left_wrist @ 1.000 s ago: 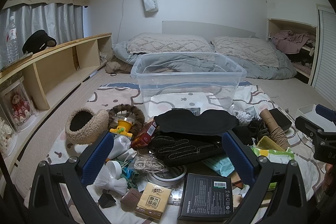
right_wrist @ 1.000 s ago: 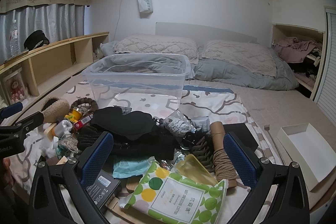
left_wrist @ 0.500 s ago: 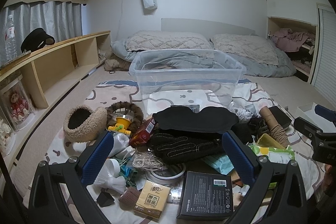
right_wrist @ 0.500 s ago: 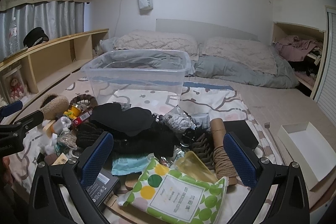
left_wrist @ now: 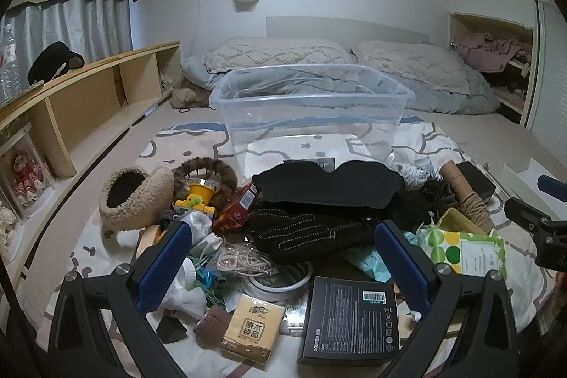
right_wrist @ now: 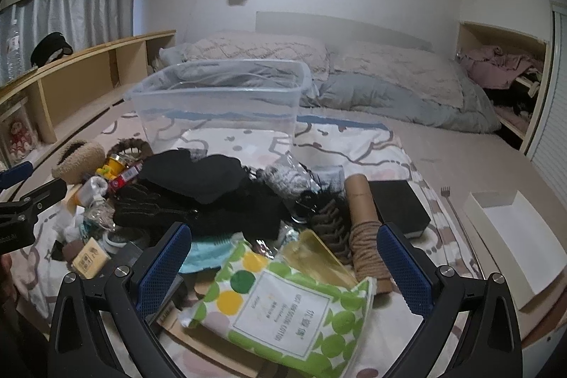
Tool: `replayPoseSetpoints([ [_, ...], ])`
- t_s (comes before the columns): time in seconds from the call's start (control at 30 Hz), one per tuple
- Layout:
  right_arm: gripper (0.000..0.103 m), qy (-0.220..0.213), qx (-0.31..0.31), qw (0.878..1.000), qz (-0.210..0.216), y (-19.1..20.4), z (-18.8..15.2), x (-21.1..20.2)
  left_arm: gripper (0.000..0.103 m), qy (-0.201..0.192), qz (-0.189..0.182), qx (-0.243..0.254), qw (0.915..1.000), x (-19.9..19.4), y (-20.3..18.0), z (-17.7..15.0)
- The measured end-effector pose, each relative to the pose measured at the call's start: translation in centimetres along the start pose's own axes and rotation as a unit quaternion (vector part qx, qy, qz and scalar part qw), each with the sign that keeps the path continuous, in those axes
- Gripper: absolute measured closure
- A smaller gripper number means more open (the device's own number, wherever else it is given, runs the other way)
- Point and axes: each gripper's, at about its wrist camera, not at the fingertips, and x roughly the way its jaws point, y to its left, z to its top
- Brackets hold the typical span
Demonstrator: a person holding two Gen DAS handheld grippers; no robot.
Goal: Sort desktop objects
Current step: 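Move the right tool toward the green polka-dot cotton bag, then grasp the green cotton bag with the right tool and lift it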
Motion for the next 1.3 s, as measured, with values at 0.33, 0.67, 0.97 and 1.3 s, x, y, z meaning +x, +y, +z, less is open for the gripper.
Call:
replayPoseSetpoints([
  [0.33,0.0,0.048,0.019,0.998,-0.027,-2.9,-2.1,1.7,0.0,0.038,-0.03,0.028,0.9984,1.6,-3.1,-1.6],
  [0.67,0.0,0.094,0.072,0.992,-0.034,-5.9,-3.0,3.8,0.0,0.069,-0.057,0.074,0.9932,2.8,-6.7,-3.8],
  [0.97,0.0,0.146,0.109,0.982,-0.056,-8.2,-4.3,6.9,0.0,0.106,-0.093,0.121,0.9826,3.5,-10.2,-6.4],
  [1.3,0.0,0.166,0.146,0.972,-0.082,-11.0,-5.0,8.9,0.0,0.125,-0.123,0.18,0.9679,3.6,-14.0,-9.3],
])
